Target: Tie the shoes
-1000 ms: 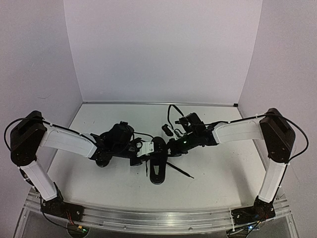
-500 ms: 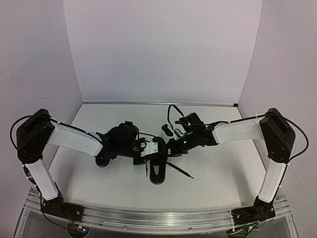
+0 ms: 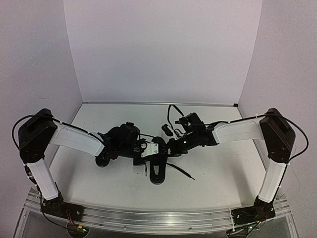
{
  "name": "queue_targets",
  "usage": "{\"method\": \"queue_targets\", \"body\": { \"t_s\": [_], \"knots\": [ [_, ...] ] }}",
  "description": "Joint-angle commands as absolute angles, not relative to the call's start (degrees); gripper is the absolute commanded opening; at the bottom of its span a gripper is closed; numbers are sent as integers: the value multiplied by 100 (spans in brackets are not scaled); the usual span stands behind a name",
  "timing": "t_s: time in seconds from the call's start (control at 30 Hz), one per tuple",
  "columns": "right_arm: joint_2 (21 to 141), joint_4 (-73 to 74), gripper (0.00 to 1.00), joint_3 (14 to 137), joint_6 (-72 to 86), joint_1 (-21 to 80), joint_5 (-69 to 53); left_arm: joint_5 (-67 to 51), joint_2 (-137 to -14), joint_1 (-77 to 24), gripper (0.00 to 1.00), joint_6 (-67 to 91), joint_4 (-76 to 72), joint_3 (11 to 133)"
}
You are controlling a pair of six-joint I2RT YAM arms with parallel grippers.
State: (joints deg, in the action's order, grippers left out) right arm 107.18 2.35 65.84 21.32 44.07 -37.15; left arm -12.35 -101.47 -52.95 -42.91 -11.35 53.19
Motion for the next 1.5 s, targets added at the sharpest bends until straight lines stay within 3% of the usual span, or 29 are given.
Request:
{"method": "queue_targets", "body": {
  "t_s": [0.0, 0.37, 0.63, 1.03, 1.47],
  "knots": [
    [10604, 53, 0, 6724, 2150, 4430, -3837, -1176, -10069, -5317, 25, -4348, -997, 5469],
    [10624, 55, 0, 6754, 2148, 4421, -3853, -1211, -9944, -5317, 25, -4309, -1002, 5388],
    [10594, 56, 0, 6749, 2144, 4422, -3875, -905, -10131, -5315, 9, -4250, -1109, 5497],
    [10566, 59, 0, 6744, 2147, 4421, -3877, -1004, -10100, -5337, 0, -3883, -1412, 5536],
    [10567, -115, 0, 6759, 2223, 4421, -3956, -943, -10561, -5355, 0, -3469, -1953, 5530]
  ]
}}
